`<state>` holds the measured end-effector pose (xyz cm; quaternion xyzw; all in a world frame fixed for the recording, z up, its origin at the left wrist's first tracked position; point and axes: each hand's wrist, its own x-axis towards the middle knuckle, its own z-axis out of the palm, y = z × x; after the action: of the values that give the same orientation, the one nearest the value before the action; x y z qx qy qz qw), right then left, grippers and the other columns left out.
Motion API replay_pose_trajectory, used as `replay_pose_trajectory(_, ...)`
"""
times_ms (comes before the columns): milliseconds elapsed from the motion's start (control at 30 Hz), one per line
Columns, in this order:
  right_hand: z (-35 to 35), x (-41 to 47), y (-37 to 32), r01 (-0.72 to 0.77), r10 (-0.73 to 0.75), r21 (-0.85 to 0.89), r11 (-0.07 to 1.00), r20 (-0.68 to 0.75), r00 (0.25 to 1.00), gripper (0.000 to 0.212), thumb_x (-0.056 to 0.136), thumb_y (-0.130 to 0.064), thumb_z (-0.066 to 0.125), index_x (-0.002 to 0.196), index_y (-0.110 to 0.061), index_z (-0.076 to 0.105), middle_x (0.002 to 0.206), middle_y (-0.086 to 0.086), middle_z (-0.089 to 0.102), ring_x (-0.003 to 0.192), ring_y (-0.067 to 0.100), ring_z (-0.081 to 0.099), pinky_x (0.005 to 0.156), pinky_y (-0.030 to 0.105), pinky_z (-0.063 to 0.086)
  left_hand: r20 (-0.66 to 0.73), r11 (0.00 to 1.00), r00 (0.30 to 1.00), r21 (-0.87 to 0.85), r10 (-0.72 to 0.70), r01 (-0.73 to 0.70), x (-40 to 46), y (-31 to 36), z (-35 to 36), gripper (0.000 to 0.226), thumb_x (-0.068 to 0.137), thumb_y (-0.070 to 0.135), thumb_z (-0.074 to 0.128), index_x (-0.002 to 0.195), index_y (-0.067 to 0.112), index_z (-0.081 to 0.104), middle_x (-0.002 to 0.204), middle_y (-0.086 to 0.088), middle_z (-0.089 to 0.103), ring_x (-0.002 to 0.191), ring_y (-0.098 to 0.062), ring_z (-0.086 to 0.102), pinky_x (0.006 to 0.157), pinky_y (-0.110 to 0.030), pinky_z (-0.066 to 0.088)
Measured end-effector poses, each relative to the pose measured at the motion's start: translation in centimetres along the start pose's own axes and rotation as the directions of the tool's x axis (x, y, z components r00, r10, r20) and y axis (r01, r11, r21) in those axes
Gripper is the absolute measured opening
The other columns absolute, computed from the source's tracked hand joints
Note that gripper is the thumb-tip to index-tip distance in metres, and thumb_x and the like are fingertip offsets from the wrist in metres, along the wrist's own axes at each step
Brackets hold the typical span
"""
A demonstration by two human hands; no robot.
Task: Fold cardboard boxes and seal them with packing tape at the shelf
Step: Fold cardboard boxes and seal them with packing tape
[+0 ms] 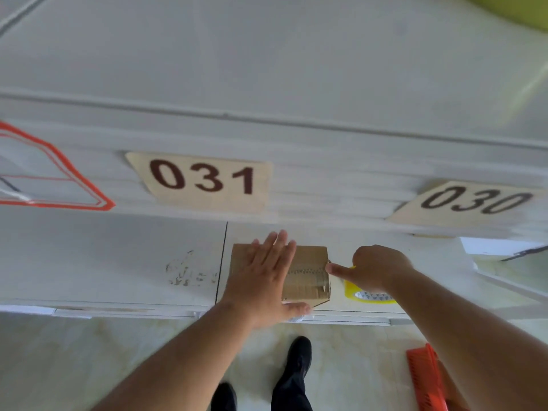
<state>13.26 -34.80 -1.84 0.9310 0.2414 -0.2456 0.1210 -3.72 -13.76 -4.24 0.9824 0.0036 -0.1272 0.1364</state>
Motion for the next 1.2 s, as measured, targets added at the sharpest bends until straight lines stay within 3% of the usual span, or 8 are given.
replay_pose_trajectory(267,2.2,1.0,0.4,0.012,-0.043,0.292,0.956,0.099,0.994,0.095,0.065,-0.106,0.022,0.067,-0.017,0.057,0.073,0.001,0.062,0.074,0.019,0.062,0.064,0.033,0.042,0.012,0.989,1.0,0.146,-0.018,0.016,0.7,-0.3,1.2,0.11,0.088,0.087,0.024,0.16,0.019,-0.022,0.172,-0.006,-0.011,0.158,-0.028,-0.014,0.126,-0.049,-0.012)
replay_pose_trajectory(433,2.5,0.9,0.6,0.017,-0.057,0.284,0.959,0.13,0.99,0.096,0.078,-0.099,0.027,0.085,-0.012,0.067,0.081,0.002,0.068,0.081,0.019,0.064,0.067,0.033,0.043,0.073,0.992,0.997,0.124,-0.007,-0.002,2.8,1.7,0.5,0.114,0.079,0.081,0.047,0.162,0.024,-0.006,0.168,-0.003,0.008,0.155,-0.03,0.009,0.126,-0.052,0.012)
replay_pose_trajectory(600,1.3,-0.5,0.9,-0.013,-0.027,0.356,0.934,0.106,0.994,0.089,0.079,-0.097,0.035,0.076,-0.013,0.064,0.075,0.001,0.067,0.077,0.019,0.065,0.073,0.035,0.05,0.073,0.997,0.997,0.07,0.04,-0.045,6.5,5.5,-0.9,0.1,0.068,0.063,0.066,0.151,0.025,0.024,0.148,-0.004,0.042,0.137,-0.031,0.043,0.111,-0.046,0.039)
replay_pose_trajectory(700,-2.5,-2.9,2.3,0.019,-0.033,0.398,0.917,0.029,0.999,0.083,0.083,-0.09,0.046,0.089,-0.011,0.071,0.081,0.006,0.07,0.076,0.017,0.063,0.072,0.032,0.049,-0.03,0.985,0.989,-0.089,0.142,-0.144,4.9,4.3,-3.1,0.115,0.063,0.073,0.067,0.155,0.03,0.014,0.156,0.002,0.029,0.143,-0.025,0.032,0.118,-0.043,0.033)
replay_pose_trajectory(800,-7.3,-6.6,3.5,0.061,-0.073,0.496,0.866,0.004,0.997,0.065,0.086,-0.079,0.059,0.085,-0.014,0.065,0.063,-0.006,0.057,0.063,0.012,0.051,0.061,0.03,0.038,-0.11,0.926,0.98,-0.326,0.164,-0.192,2.2,2.7,-4.9,0.125,0.063,0.068,0.077,0.159,0.035,0.003,0.154,0.017,0.015,0.145,-0.011,0.023,0.119,-0.032,0.032)
replay_pose_trajectory(933,-9.5,-9.0,0.5,0.149,-0.133,0.574,0.805,-0.069,0.989,0.066,0.085,-0.07,0.067,0.076,-0.006,0.06,0.056,-0.007,0.042,0.054,0.012,0.04,0.057,0.03,0.033,-0.137,0.827,0.986,-0.54,0.099,-0.158,-1.0,0.6,-4.2,0.126,0.066,0.056,0.085,0.161,0.033,0.006,0.148,0.014,0.021,0.139,-0.001,0.034,0.117,-0.028,0.038)
replay_pose_trajectory(1067,-10.1,-9.8,-4.5,0.184,-0.135,0.544,0.819,-0.13,0.982,0.068,0.085,-0.073,0.062,0.073,-0.006,0.062,0.05,-0.003,0.049,0.045,0.012,0.049,0.054,0.028,0.039,-0.106,0.878,0.994,-0.472,0.028,-0.076,-3.6,-1.9,-4.4,0.123,0.064,0.057,0.085,0.156,0.035,0.007,0.146,0.017,0.025,0.129,-0.001,0.044,0.11,-0.02,0.04)
replay_pose_trajectory(1200,-10.8,-10.6,-9.2,0.213,-0.165,0.429,0.878,-0.146,0.975,0.067,0.084,-0.077,0.055,0.063,-0.013,0.058,0.053,-0.003,0.057,0.055,0.013,0.057,0.054,0.029,0.038,-0.051,0.958,0.995,-0.271,0.085,-0.095,-4.2,-3.1,-5.5,0.13,0.063,0.07,0.081,0.16,0.027,0.006,0.154,0.019,0.012,0.148,-0.009,0.02,0.118,-0.017,0.021)
